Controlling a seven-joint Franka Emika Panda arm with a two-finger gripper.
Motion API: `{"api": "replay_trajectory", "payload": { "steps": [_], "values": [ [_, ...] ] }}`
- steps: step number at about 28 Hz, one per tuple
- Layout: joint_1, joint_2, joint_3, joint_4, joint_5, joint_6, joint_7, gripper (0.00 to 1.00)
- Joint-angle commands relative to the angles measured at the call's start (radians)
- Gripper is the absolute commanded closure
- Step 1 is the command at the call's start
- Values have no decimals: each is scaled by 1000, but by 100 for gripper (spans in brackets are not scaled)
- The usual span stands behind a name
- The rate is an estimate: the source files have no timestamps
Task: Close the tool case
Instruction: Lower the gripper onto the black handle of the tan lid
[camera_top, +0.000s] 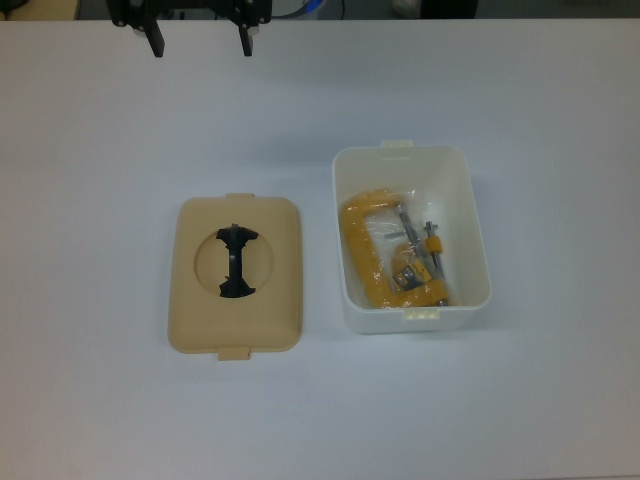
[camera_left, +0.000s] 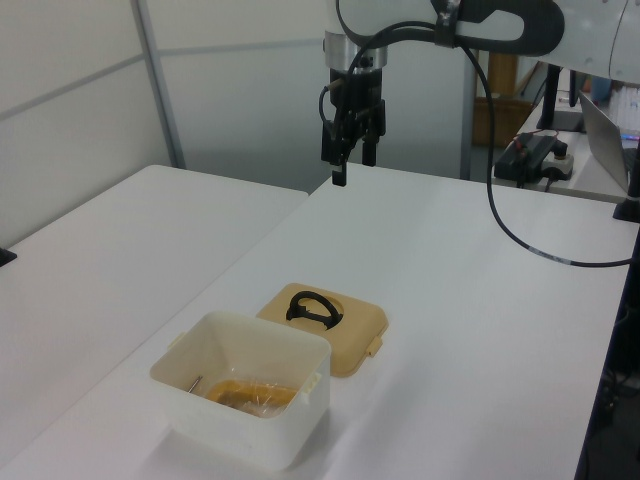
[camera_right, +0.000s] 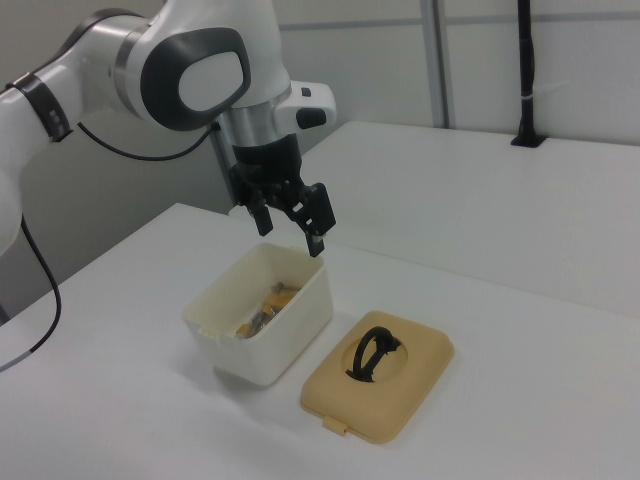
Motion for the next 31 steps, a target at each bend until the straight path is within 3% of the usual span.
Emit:
{"api": "replay_trajectory", "payload": {
  "steps": [1, 7, 18, 23, 31],
  "values": [
    [0, 12, 6, -55, 9, 80, 8, 0],
    [2, 23, 13, -132, 6, 192, 7, 0],
    [2, 151, 22, -132, -3, 318, 30, 0],
    [6, 201, 23, -134, -46, 366, 54, 0],
    [35, 273, 22, -134, -68, 432, 56, 0]
  ]
}}
